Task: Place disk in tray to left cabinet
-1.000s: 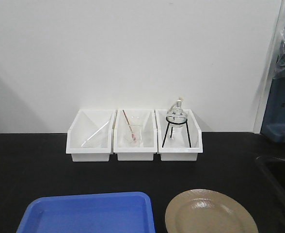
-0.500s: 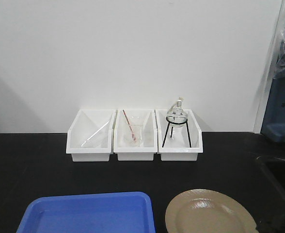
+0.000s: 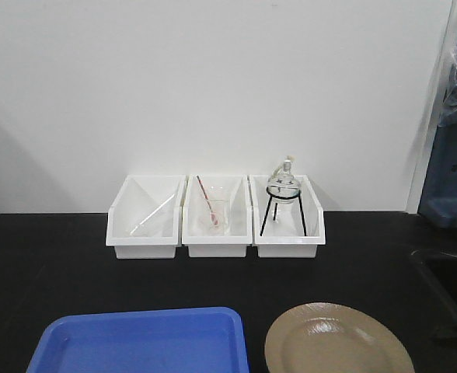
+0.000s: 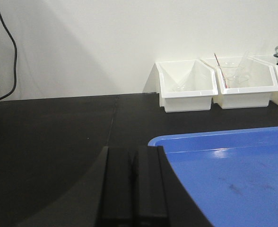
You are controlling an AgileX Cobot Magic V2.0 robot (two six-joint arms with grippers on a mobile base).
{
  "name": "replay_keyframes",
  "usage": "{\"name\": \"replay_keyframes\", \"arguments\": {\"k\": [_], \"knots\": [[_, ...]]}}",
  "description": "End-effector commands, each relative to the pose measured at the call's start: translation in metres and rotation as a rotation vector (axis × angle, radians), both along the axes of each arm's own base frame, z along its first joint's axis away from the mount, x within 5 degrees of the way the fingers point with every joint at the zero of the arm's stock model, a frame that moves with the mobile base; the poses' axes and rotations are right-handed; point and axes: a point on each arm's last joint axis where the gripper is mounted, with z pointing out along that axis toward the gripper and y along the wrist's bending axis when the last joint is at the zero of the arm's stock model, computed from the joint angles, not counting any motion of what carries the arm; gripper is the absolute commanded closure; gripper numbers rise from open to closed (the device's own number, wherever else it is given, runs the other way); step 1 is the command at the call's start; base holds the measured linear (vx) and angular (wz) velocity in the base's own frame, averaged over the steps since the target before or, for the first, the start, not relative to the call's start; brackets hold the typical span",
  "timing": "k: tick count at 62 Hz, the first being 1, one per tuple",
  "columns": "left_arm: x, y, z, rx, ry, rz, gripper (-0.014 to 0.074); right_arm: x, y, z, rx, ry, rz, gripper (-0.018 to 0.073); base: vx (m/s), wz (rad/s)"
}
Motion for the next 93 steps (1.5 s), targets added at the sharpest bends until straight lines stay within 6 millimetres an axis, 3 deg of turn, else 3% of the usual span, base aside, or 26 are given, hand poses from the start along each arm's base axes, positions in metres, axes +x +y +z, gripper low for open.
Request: {"name": "replay_keyframes", "arguments": {"k": [1, 35, 61, 80, 93], "knots": [[-0.001, 0.0, 0.002, -0.01, -0.077, 0.002, 0.0603, 0.003, -0.008, 0.013, 0.029, -0.105, 0.03, 0.0118, 0.0, 0.0], [-0.001, 0.0, 0.002, -0.01, -0.077, 0.002, 0.0603, 0.02, -0.024, -0.058, 0.082, 0.036, 0.102, 0.0118, 0.0, 0.0], [-0.001, 0.0, 0.002, -0.01, -0.077, 0.002, 0.0603, 0.031, -0.027, -0.084, 0.145, 0.012, 0.069, 0.0118, 0.0, 0.0], [-0.001, 0.0, 0.002, -0.01, -0.077, 0.002, 0.0603, 0.05, 0.008, -0.089, 0.17, -0.05, 0.106, 0.0118, 0.0, 0.0], [-0.001, 0.0, 0.002, -0.01, -0.077, 0.002, 0.0603, 0.06, 0.03, -0.103, 0.184, -0.033, 0.116, 0.015, 0.0, 0.0]]}}
